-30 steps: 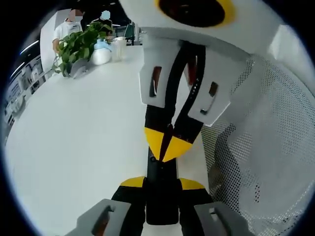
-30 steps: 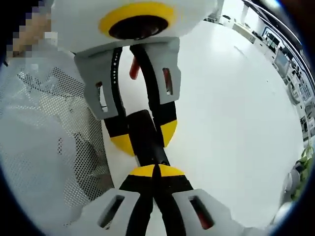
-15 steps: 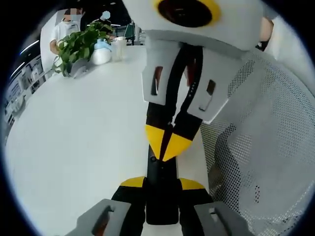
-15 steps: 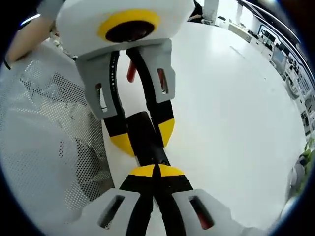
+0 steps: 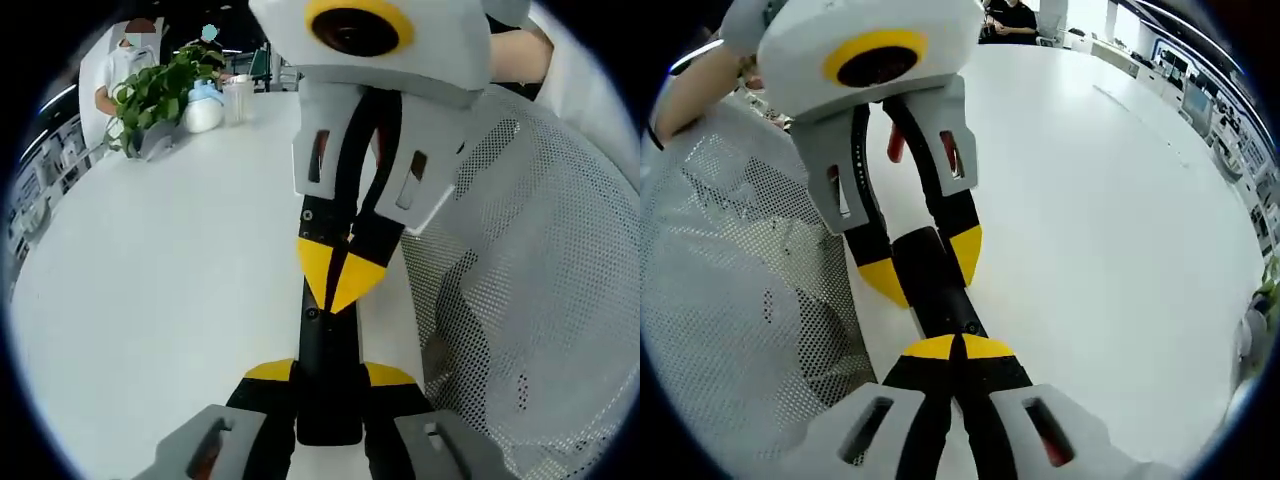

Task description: Press the specified remote control buttons in sequence, fully releasing each button before pressing the next.

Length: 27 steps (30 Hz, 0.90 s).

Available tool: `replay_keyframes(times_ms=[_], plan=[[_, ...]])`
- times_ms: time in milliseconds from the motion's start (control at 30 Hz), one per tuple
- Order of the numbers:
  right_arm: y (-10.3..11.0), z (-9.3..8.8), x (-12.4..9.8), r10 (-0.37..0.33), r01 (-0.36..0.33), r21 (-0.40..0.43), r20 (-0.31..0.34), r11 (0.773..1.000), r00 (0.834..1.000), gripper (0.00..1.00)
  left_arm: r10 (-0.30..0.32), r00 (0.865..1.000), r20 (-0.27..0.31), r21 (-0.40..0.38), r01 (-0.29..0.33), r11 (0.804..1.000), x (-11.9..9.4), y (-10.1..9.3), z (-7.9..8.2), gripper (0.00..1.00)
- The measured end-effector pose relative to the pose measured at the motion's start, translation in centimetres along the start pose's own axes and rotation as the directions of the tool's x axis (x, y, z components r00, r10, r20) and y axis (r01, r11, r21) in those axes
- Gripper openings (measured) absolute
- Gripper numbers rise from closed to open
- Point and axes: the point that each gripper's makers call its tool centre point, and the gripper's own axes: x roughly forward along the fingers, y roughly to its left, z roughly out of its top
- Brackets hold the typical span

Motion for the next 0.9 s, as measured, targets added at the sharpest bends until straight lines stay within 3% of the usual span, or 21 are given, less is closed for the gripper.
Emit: replay_keyframes(times_ms=[367,467,900], plan=[[-0.4,0.1,0.0,0.018,-0.018,0.072,0.002,0.997,1.0,0.0,-0.002,1.0,0.001,0.006,0.002,1.0,0.0,0.0,0.0,0.24],[-0.9,0.2,0.1,-0.023,0.023,-0.002,-0.025,1.0,0.999,0.0,-0.003,1.0,0.002,0.004,0.003,1.0,0.0,0.0,0.0,0.24],[-1.1,0.6,0.6,0.068,-0.069,-0.008,-0.093,0.998,0.993,0.0,-0.012,0.999,0.042,-0.038,0.014,0.999,-0.2,0.0,0.1,0.24]])
